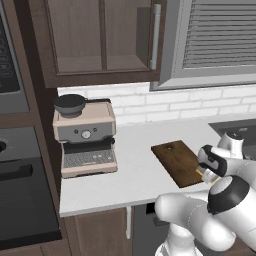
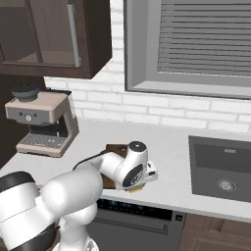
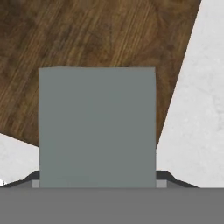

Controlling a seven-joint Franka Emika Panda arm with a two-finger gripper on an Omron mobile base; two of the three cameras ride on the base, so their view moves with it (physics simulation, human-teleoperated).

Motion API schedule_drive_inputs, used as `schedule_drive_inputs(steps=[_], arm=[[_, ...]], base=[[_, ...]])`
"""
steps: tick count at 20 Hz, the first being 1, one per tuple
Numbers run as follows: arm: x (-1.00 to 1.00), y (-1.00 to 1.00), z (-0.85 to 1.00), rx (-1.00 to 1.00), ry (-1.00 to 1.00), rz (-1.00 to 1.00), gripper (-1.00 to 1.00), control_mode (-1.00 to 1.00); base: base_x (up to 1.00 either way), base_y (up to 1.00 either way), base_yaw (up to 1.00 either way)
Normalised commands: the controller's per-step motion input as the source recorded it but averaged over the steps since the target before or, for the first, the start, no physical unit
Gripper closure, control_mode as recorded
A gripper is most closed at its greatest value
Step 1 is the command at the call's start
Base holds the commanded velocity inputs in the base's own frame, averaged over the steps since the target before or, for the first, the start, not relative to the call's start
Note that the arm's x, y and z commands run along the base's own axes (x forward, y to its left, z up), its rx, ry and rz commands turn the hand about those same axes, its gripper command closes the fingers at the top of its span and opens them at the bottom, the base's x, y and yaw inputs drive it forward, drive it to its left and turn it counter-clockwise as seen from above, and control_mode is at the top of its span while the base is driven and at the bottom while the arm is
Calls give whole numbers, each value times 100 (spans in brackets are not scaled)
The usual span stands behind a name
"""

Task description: Pick up the sponge from the counter and clean the cutting board by briefly scrubbing or pressing down on the cutting board. Once finished, release the sponge.

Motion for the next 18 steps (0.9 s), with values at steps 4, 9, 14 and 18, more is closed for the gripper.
schedule_drive_inputs(steps=[4, 9, 14, 18], arm=[[1, 0, -11, 0, 0, -3, 100, -100], [0, 0, -8, 0, 0, -4, 100, -100], [0, 0, 0, 0, 0, -3, 100, -100], [10, 4, 0, 0, 0, -2, 100, -100]], base=[[0, 0, 0], [0, 0, 0], [0, 0, 0], [0, 0, 0]])
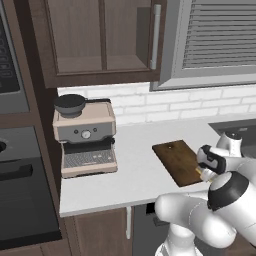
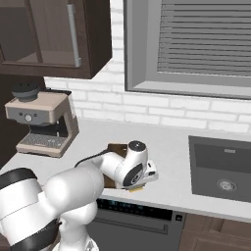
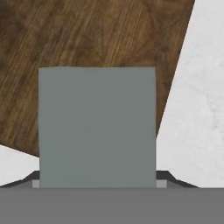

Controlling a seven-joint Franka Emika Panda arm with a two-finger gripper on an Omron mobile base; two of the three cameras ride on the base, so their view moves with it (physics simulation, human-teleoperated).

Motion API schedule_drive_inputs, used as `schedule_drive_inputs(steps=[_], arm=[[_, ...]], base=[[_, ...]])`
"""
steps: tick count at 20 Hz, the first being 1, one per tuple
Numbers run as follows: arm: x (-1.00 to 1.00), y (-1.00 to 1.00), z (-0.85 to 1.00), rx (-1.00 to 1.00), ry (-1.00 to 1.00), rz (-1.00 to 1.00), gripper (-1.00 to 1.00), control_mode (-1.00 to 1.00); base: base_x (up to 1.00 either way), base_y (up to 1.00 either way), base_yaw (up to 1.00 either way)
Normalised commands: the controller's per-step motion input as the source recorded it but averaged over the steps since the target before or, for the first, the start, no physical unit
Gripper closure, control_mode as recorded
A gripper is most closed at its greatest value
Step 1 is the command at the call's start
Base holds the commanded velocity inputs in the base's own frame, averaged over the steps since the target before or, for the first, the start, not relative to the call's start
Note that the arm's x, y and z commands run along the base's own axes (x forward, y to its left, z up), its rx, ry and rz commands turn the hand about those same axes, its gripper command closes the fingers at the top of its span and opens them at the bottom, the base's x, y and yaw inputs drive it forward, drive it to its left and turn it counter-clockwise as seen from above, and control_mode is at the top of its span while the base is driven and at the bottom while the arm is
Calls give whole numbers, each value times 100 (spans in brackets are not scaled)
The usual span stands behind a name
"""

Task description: Pick up the sponge from the counter and clean the cutting board by briefly scrubbing or pressing down on the cutting board. Once finished, release the sponge.

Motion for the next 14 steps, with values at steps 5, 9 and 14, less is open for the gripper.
schedule_drive_inputs(steps=[5, 9, 14], arm=[[29, 11, 0, 0, 0, -1, 100, -100], [34, 10, 0, 0, 0, -1, 100, -100], [35, 3, 0, 0, 0, -1, 100, -100]], base=[[0, 0, 0], [0, 0, 0], [0, 0, 0]])
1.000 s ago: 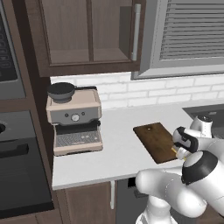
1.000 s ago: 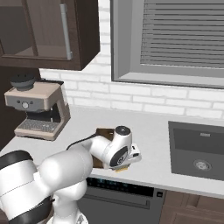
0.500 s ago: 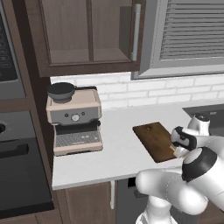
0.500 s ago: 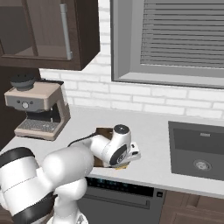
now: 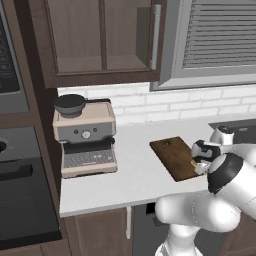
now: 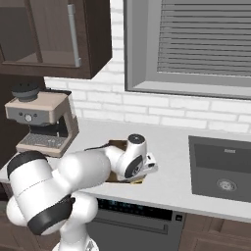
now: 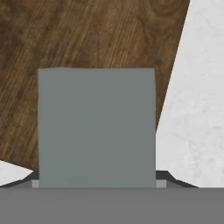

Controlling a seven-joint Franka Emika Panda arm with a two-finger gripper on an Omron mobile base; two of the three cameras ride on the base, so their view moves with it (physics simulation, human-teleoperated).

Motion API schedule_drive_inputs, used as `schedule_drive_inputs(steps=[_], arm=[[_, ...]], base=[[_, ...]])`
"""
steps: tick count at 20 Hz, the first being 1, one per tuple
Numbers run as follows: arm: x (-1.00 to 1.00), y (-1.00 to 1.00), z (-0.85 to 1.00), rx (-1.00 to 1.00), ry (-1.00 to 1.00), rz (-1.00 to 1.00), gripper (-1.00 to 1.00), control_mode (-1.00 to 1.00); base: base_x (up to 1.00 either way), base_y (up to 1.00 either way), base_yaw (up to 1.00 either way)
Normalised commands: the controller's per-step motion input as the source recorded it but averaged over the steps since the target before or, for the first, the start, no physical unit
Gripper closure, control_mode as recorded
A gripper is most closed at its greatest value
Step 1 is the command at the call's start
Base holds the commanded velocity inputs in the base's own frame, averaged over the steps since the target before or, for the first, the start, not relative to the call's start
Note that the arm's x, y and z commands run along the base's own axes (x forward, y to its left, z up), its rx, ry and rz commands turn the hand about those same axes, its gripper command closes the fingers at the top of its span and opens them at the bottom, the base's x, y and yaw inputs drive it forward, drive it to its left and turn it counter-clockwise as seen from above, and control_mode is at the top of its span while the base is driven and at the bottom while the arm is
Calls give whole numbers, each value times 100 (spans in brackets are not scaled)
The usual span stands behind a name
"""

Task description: Pick up the sponge from the counter and clean the cutting board by briefly scrubbing or pressing down on the cutting board. Once finished, release the sponge.

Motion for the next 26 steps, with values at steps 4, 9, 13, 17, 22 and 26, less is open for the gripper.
schedule_drive_inputs(steps=[4, 9, 13, 17, 22, 26], arm=[[25, 4, 0, 0, 0, -1, 100, -100], [15, 9, 0, 0, 0, 0, 100, -100], [18, 12, 0, -1, 0, 0, 100, -100], [23, 12, 0, 0, 0, 0, 100, -100], [30, 13, 0, 0, 2, 0, 100, -100], [30, 11, 0, -1, 5, 0, 100, -100]], base=[[0, 0, 0], [0, 0, 0], [0, 0, 0], [0, 0, 0], [0, 0, 0], [0, 0, 0]])
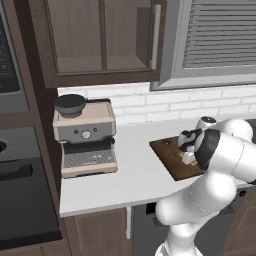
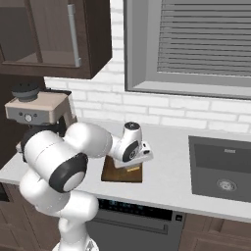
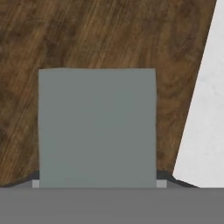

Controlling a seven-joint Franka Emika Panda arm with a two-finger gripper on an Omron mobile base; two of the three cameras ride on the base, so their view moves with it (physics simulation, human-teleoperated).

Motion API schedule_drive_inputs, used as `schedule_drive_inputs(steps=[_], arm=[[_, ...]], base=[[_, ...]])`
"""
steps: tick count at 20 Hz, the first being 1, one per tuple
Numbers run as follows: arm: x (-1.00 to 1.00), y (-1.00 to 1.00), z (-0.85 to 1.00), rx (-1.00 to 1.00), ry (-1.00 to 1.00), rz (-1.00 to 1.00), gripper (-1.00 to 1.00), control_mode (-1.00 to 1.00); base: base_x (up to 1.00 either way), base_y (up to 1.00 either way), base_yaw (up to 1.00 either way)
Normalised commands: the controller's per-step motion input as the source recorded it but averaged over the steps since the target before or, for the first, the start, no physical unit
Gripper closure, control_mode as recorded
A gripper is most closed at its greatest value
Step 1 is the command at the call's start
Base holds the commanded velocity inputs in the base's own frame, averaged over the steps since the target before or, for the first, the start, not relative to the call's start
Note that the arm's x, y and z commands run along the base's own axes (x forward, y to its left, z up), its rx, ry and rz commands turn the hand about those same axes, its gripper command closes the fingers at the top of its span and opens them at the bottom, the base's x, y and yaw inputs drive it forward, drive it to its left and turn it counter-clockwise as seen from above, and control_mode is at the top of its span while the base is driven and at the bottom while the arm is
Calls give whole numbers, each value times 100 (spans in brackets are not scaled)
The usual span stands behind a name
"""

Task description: Pick up the sponge from the counter and clean the cutting board by briefly scrubbing or pressing down on the cutting board. Once finished, release the sponge.

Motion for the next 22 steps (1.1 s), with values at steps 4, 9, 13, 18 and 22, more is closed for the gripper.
schedule_drive_inputs(steps=[4, 9, 13, 18, 22], arm=[[35, 11, -1, -1, 1, 0, 100, -100], [32, 7, -1, 0, 0, 0, 100, -100], [36, 8, -1, -1, 0, 0, 100, -100], [38, 5, -11, 0, 0, 0, 100, -100], [28, 1, -30, 0, 1, 0, 100, -100]], base=[[0, 0, 0], [0, 0, 0], [0, 0, 0], [0, 0, 0], [0, 0, 0]])
